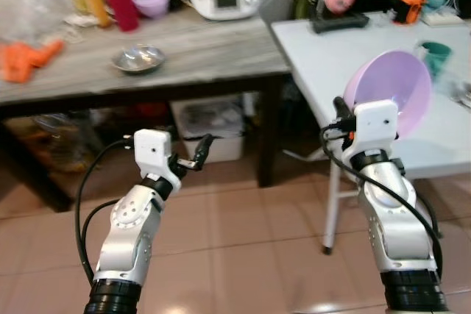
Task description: Setting the table
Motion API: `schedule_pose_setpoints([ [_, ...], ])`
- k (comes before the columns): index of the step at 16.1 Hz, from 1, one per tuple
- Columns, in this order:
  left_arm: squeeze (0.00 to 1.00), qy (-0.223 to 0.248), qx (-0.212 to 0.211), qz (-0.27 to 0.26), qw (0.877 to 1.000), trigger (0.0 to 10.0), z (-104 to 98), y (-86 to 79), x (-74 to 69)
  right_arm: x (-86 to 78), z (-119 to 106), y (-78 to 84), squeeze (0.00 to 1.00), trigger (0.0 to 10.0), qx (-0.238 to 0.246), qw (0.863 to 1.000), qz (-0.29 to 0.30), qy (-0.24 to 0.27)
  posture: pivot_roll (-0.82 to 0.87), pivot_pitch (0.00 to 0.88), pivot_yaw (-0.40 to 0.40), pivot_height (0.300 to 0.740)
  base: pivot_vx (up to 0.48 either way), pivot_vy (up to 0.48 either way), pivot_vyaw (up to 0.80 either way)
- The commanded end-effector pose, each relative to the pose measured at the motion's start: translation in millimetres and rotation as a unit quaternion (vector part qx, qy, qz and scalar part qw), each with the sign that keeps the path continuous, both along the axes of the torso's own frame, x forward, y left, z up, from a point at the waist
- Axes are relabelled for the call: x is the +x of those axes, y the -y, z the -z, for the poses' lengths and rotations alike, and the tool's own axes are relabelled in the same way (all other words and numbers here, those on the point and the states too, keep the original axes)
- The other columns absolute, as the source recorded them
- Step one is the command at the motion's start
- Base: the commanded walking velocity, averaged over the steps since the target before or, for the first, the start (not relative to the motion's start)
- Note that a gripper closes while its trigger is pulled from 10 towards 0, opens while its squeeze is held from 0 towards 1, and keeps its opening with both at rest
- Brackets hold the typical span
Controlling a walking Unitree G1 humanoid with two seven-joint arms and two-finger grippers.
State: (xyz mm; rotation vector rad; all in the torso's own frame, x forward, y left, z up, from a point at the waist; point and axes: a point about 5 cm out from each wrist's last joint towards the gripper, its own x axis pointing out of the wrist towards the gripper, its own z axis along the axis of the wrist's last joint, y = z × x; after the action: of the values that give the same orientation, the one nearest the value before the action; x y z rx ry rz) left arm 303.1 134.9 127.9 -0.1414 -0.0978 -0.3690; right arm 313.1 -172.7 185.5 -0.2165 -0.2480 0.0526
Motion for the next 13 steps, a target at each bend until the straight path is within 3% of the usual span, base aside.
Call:
schedule_pose_setpoints([
  [1, 0.0, 0.003, 0.002, 0.01, 1.0, 10.0, -1.8, 6.0, 0.3, -1.0, -8.3, 6.2, 0.0, 10.0, 0.001, 1.0, 0.008, 0.016, -0.22, 0.039, 0.068, 0.74, 0.0, 0.48, 0.48],
  [6, 0.0, 0.001, 0.002, 0.012, 1.0, 10.0, 0.3, 8.9, -1.3, -1.7, -6.8, 5.7, 0.0, 10.0, 0.008, 1.0, 0.009, 0.014, -0.23, 0.04, 0.067, 0.74, 0.0, 0.48, 0.62],
  [10, 0.0, 0.016, 0.017, 0.004, 1.0, 10.0, -0.9, 9.3, -1.6, -3.7, -5.8, 7.6, 0.0, 10.0, 0.01, 1.0, 0.009, 0.013, -0.23, 0.042, 0.064, 0.74, 0.0, 0.0, 0.58],
  [13, 0.0, 0.01, 0.002, -0.006, 1.0, 10.0, -1.2, 1.0, -0.5, -8.6, -1.3, 6.1, 0.0, 10.0, 0.014, 1.0, 0.01, 0.008, -0.23, 0.041, 0.062, 0.74, 0.0, 0.0, 0.0],
])
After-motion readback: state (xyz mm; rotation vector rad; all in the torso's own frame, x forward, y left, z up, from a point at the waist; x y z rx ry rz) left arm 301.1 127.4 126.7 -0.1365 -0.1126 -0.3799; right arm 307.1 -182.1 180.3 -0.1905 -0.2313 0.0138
